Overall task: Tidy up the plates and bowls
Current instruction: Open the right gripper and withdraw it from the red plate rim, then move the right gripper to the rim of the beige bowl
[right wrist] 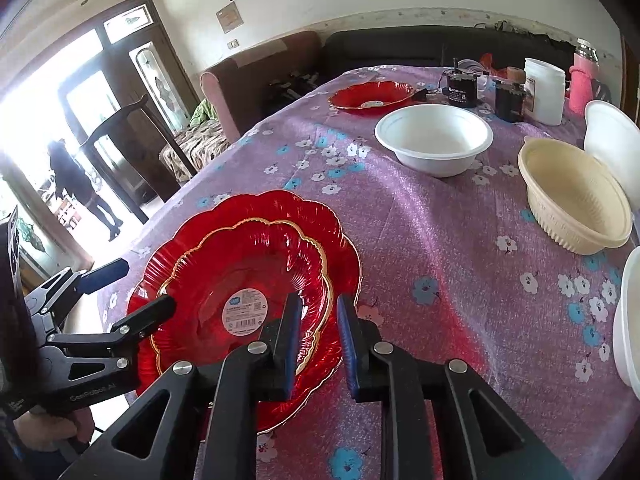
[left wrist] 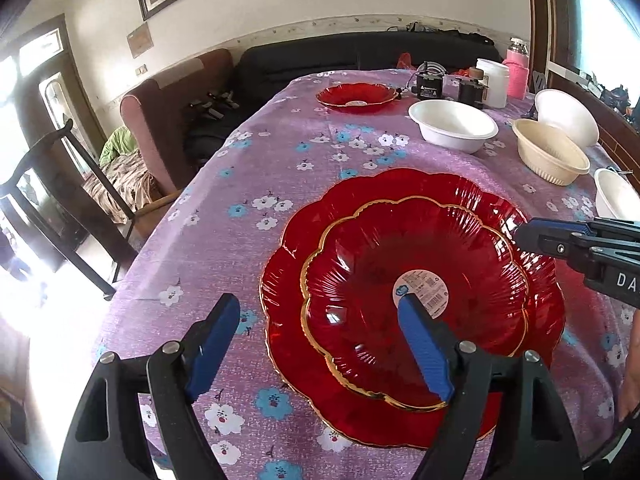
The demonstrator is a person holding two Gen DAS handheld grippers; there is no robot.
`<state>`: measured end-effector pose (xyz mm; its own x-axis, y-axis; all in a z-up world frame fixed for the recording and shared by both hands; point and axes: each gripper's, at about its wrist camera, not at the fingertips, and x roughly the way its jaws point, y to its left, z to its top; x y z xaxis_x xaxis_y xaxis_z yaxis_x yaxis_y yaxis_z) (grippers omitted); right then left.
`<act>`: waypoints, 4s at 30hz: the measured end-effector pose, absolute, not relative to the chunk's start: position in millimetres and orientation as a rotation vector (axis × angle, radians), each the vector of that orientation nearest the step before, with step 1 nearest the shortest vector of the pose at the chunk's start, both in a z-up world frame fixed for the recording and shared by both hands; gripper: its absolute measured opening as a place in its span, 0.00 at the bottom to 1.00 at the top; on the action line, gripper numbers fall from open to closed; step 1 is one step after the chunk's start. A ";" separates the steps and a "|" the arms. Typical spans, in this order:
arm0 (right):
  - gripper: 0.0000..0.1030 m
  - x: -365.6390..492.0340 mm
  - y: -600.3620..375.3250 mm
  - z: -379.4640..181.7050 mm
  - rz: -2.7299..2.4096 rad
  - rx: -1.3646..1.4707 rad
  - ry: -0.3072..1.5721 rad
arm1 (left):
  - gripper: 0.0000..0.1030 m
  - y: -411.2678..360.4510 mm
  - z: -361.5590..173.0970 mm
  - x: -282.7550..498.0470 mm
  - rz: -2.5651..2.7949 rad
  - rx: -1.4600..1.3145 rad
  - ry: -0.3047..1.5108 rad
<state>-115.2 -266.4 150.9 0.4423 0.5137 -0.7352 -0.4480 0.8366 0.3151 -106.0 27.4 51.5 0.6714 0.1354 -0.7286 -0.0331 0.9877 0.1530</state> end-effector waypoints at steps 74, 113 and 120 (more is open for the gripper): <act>0.53 -17.4 -490.4 191.3 0.300 0.404 0.831 | 0.79 -101.5 109.4 -38.6 -0.280 -0.056 0.944; 0.16 -19.7 -459.3 159.9 0.379 0.320 1.012 | 0.32 -132.9 56.8 52.8 -0.230 -0.236 1.100; 0.17 -21.4 -432.3 143.8 0.417 0.245 1.062 | 0.51 -123.9 41.5 44.1 -0.196 -0.273 1.136</act>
<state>-21.4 -432.3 143.8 0.4197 0.4446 -0.7913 -0.2125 0.8957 0.3906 44.1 -123.9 41.5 0.4095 -0.2907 -0.8648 0.0154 0.9500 -0.3120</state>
